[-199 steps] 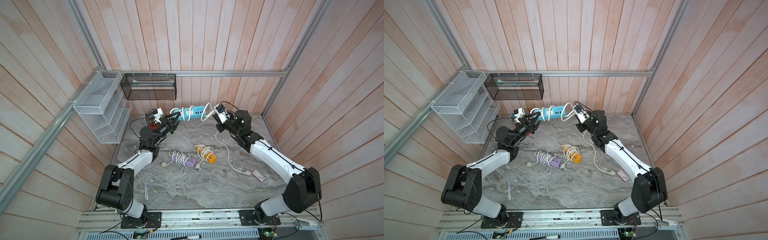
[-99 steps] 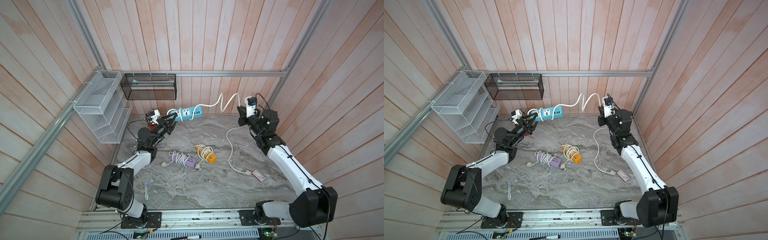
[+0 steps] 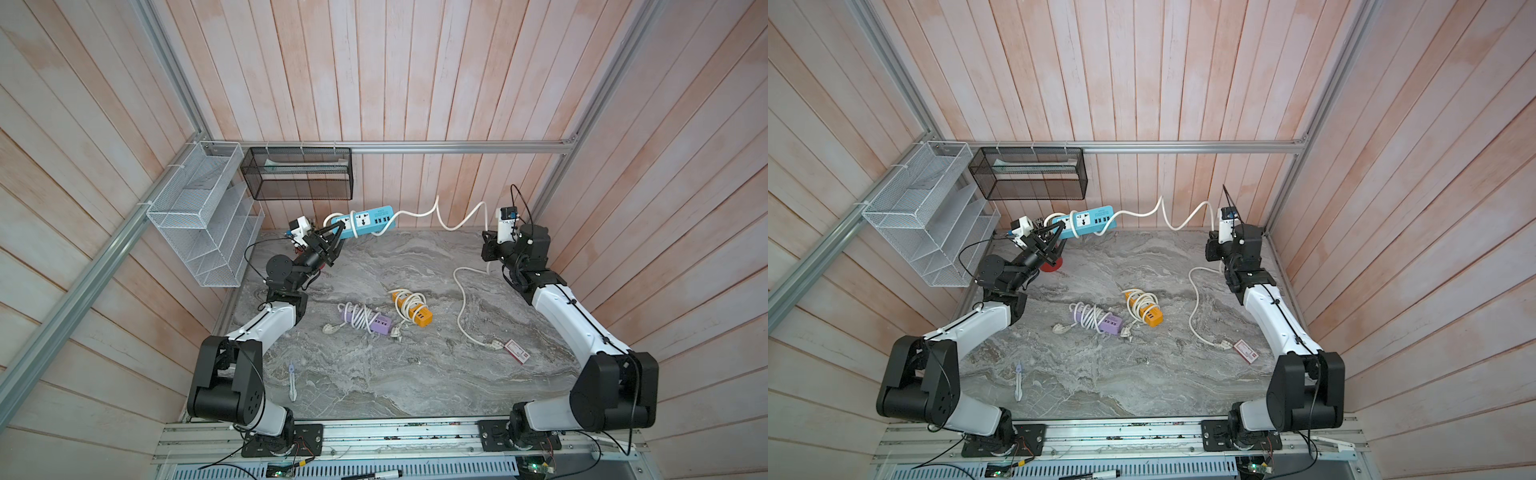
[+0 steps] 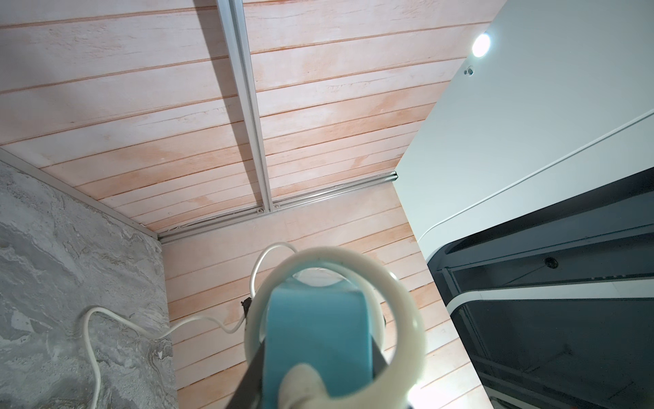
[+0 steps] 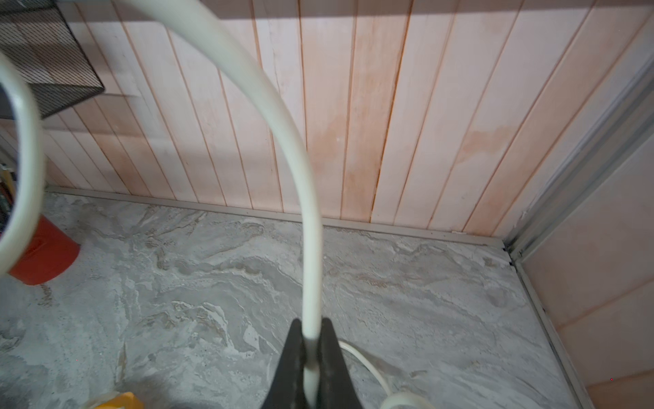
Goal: Unwrap the cord wrapped around the power strip
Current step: Unwrap the power cord from the power strip.
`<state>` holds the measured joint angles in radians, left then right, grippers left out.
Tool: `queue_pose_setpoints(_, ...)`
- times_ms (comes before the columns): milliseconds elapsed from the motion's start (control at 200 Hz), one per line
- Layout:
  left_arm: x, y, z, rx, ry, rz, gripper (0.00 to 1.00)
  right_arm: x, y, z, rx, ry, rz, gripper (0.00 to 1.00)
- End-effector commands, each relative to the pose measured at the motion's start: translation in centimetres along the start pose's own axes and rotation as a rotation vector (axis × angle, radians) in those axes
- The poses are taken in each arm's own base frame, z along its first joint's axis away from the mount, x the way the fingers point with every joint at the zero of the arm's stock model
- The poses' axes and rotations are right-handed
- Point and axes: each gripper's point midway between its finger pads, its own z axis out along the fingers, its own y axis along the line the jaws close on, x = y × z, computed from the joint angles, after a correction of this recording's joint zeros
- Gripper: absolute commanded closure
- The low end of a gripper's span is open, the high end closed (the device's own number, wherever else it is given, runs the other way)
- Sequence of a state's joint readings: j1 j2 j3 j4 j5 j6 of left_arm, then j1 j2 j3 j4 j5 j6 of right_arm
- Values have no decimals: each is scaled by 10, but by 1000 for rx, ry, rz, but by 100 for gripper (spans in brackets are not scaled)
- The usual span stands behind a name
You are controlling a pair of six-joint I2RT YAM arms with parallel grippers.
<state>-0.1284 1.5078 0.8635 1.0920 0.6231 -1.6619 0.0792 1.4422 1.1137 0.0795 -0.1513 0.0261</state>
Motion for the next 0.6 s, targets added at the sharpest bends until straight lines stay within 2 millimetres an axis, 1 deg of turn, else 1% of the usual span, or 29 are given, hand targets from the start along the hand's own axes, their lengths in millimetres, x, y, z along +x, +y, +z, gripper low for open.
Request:
queue_pose_setpoints(0, 1, -31, -5, 79, -3, 52, 100, 9, -12, 9, 25, 61, 72, 100)
queue_pose_setpoints(145, 0, -39, -5, 100, -5, 54, 100, 42, -18, 34, 33, 201, 113, 100)
queue_pose_setpoints(320, -1, -45, -8, 113, -9, 61, 100, 96, -30, 61, 41, 392, 171, 100)
queue_pose_setpoints(440, -5, -50, -12, 120, -22, 69, 100, 129, -41, 73, 47, 482, 223, 100)
queue_pose_setpoints(595, -6, -53, -13, 125, -27, 69, 100, 161, -53, 81, 86, 553, 261, 100)
